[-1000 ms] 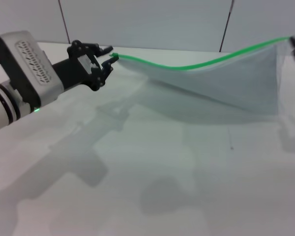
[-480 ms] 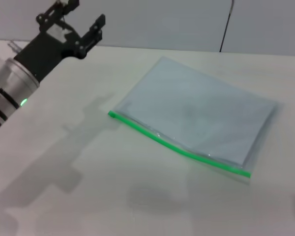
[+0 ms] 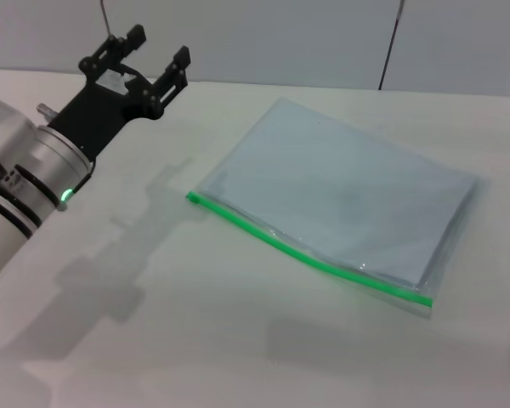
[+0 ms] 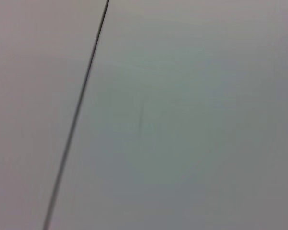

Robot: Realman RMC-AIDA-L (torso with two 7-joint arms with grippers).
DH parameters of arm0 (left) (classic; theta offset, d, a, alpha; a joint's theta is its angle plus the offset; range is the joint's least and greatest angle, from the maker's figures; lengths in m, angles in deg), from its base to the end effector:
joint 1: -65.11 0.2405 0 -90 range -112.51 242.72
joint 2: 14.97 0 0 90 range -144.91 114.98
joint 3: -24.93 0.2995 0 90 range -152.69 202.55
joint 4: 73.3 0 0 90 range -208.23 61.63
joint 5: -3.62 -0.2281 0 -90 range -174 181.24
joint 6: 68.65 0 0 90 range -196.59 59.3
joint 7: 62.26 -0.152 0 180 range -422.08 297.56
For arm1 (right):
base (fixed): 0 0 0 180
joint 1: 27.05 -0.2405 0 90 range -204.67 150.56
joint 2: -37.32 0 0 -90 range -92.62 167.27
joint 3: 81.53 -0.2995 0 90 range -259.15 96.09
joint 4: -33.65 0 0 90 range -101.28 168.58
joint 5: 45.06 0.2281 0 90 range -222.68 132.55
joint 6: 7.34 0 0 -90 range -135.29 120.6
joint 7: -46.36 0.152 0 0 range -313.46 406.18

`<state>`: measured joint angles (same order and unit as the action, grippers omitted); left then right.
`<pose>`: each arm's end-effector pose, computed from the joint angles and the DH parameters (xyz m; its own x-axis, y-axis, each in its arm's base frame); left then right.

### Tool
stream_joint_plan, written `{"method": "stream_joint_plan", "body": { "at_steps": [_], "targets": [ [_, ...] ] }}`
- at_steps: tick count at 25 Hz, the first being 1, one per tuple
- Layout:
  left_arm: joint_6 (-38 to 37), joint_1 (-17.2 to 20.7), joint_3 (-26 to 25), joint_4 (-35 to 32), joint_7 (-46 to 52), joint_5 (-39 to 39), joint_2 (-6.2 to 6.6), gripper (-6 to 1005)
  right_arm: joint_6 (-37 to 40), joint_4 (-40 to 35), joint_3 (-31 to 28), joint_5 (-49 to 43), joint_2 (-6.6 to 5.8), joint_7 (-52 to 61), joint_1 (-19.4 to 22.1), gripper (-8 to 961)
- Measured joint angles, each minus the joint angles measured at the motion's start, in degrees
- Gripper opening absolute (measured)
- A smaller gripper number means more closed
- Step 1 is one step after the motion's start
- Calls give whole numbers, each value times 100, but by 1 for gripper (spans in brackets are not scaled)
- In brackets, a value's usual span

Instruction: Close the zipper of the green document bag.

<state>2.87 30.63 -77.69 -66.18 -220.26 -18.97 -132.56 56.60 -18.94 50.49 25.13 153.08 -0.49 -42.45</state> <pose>-0.3016 0.4187 -0.0332 0.7016 -0.1849 0.6881 0.5473 -0.4786 -0.6866 0.2755 0.3672 -0.0237 0.8586 0.2190 -0.4635 -0.4983 0.1440 -0.8550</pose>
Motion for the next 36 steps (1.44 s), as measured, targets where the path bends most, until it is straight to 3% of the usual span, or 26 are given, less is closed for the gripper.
{"method": "stream_joint_plan", "body": {
  "at_steps": [4, 13, 36],
  "targets": [
    [-27, -116, 8, -136, 52, 6, -17, 707, 265, 636, 295, 86, 20, 455, -426, 734],
    [-83, -335, -13, -394, 178, 12, -16, 707, 160, 1387, 500, 423, 30, 851, -934, 707],
    [-315, -439, 15, -423, 229, -11, -24, 707, -109, 1418, 668, 567, 36, 870, -1120, 703]
  ]
}}
